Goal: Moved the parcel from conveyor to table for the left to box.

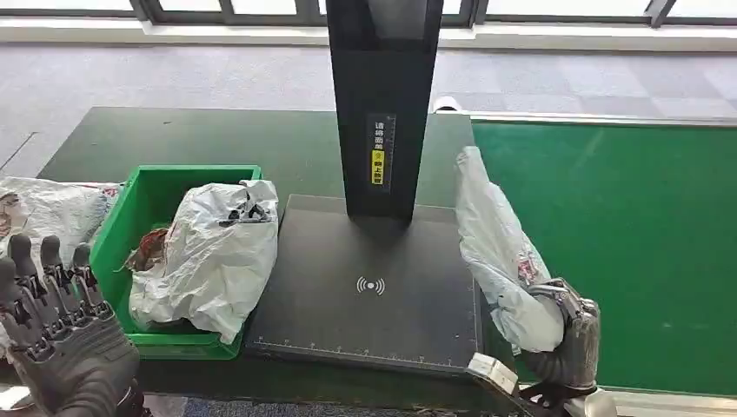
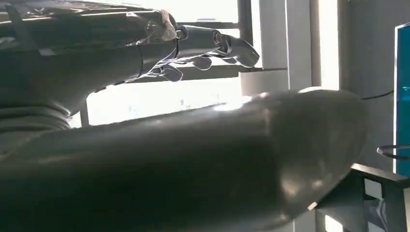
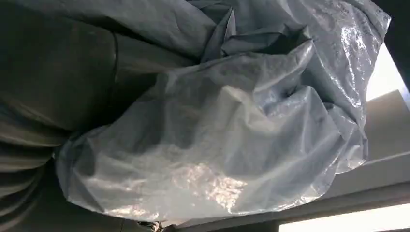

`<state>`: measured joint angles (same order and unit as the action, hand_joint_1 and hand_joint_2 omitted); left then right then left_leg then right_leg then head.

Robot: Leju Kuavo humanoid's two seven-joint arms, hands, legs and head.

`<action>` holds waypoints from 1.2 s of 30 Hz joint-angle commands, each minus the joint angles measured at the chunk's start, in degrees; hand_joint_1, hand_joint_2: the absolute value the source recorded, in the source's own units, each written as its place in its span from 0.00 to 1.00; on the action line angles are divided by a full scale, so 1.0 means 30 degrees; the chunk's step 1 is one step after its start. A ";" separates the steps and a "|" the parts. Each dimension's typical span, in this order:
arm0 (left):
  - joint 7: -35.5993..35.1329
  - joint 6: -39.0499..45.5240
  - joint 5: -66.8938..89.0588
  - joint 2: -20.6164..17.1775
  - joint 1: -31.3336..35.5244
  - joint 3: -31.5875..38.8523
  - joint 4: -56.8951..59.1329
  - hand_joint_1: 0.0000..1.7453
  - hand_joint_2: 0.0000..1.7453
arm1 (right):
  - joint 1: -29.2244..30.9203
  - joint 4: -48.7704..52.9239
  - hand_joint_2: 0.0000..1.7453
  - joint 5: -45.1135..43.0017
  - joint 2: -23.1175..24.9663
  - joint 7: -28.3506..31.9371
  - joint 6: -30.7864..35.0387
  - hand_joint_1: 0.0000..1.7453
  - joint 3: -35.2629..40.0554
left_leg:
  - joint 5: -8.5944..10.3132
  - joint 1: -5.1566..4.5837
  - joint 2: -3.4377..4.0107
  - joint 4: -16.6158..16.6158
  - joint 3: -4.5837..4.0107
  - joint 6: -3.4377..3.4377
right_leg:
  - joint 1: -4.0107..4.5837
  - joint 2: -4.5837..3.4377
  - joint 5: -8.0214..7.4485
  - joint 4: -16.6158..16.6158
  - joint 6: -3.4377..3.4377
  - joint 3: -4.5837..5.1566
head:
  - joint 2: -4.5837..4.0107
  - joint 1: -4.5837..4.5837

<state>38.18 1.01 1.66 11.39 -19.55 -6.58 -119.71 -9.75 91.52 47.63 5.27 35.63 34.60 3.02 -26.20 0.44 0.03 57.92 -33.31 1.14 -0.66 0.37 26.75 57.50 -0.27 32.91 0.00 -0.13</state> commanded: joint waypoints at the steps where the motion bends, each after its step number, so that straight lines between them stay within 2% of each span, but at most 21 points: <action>1: 0.0605 -0.1172 -0.0451 -0.0850 -0.0155 -0.0427 0.0901 0.00 0.00 | -0.0446 0.1411 1.00 -0.0396 -0.0618 0.0846 -0.0240 1.00 0.2478 | -0.0002 -0.0004 0.0014 -0.0019 0.0019 -0.0013 | -0.0015 -0.0022 -0.0003 -0.0016 0.0002 -0.0014 | 0.0000 0.0000; 2: 0.0605 -0.3152 -0.1027 -0.0835 0.0227 -0.0121 0.2150 0.00 0.00 | -0.0962 0.1099 1.00 -0.1430 -0.0349 -0.0405 -0.2368 1.00 0.4409 | -0.0005 -0.0004 0.0018 -0.0014 0.0017 -0.0013 | -0.0024 -0.0026 -0.0008 -0.0015 -0.0003 -0.0011 | 0.0000 0.0000; 3: 0.0605 -0.3818 -0.0712 -0.0131 0.1440 0.0533 0.3457 0.00 0.00 | -0.0342 -0.0953 1.00 -0.0094 0.1010 -0.1298 -0.3445 1.00 0.5915 | 0.0004 -0.0006 0.0023 -0.0041 0.0031 -0.0018 | -0.0027 -0.0034 -0.0023 -0.0045 -0.0005 -0.0024 | 0.0000 0.0000; 5: 0.0605 -0.3914 -0.0485 0.0172 0.1853 0.0696 0.3859 0.00 0.00 | 0.0315 -0.2804 1.00 0.0296 0.1524 -0.1688 -0.2894 1.00 0.6429 | 0.0020 -0.0001 0.0015 -0.0073 0.0067 -0.0006 | -0.0023 -0.0026 -0.0034 -0.0067 0.0006 -0.0055 | 0.0000 0.0000; 18: 0.0605 -0.4006 -0.0300 0.0395 0.1617 0.0787 0.3619 0.00 0.00 | 0.1116 -0.4245 1.00 -0.0256 0.1244 -0.1331 -0.2474 1.00 0.6356 | 0.0019 -0.0008 0.0053 -0.0065 0.0079 -0.0014 | 0.0015 -0.0064 -0.0040 -0.0066 0.0001 -0.0060 | 0.0000 0.0000; 22: 0.0605 -0.3977 0.0086 0.0794 0.1305 0.0914 0.3277 0.00 0.00 | 0.3199 -0.8973 1.00 -0.0715 0.1434 -0.1842 -0.2372 1.00 0.6036 | 0.0032 0.0009 0.0066 -0.0085 0.0091 -0.0021 | 0.0028 -0.0077 -0.0064 -0.0113 -0.0005 -0.0087 | 0.0000 0.0001; 23: 0.0605 -0.3977 0.0086 0.0794 0.1305 0.0914 0.3277 0.00 0.00 | 0.3199 -0.8973 1.00 -0.0715 0.1434 -0.1842 -0.2372 1.00 0.6036 | 0.0011 0.0007 0.0098 -0.0054 0.0089 -0.0010 | 0.0024 -0.0104 -0.0049 -0.0072 -0.0001 -0.0074 | 0.0000 0.0000; 24: 0.0605 -0.4075 0.0183 0.0797 0.1279 0.0845 0.3691 0.00 0.00 | 0.5433 -1.3726 1.00 -0.2302 0.1739 -0.1824 -0.3829 1.00 0.5207 | 0.0010 0.0002 0.0082 -0.0048 0.0073 -0.0010 | 0.0019 -0.0090 -0.0047 -0.0063 0.0000 -0.0062 | 0.0000 0.0000; 25: 0.0605 -0.4075 0.0183 0.0797 0.1279 0.0845 0.3691 0.00 0.00 | 0.5433 -1.3726 1.00 -0.2302 0.1739 -0.1824 -0.3829 1.00 0.5207 | 0.0021 0.0001 0.0083 -0.0075 0.0083 -0.0016 | 0.0018 -0.0095 -0.0061 -0.0090 0.0003 -0.0075 | 0.0000 0.0000; 26: 0.0605 -0.4024 0.0197 0.0796 0.1398 0.0824 0.3808 0.00 0.00 | 0.6396 -1.5663 1.00 -0.2695 0.1854 -0.0824 -0.3380 1.00 0.4796 | 0.0023 0.0010 0.0104 -0.0072 0.0105 -0.0012 | 0.0029 -0.0116 -0.0073 -0.0096 0.0002 -0.0082 | 0.0000 0.0000; 36: 0.0605 -0.4080 0.0174 0.0774 0.1491 0.0830 0.3918 0.00 0.00 | 0.6680 -1.6346 1.00 -0.2692 0.1950 -0.1051 -0.3527 1.00 0.4742 | 0.0055 -0.0003 0.0022 -0.0062 0.0066 -0.0014 | 0.0024 -0.0027 -0.0063 -0.0072 0.0016 -0.0063 | 0.0000 0.0000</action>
<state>38.18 -11.04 1.97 13.88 -15.87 -5.75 -111.38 5.36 55.09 39.63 10.29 33.29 24.46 20.02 -26.07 0.40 0.04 57.93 -33.27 1.12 -0.63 0.37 26.63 57.49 -0.25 32.87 0.00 -0.13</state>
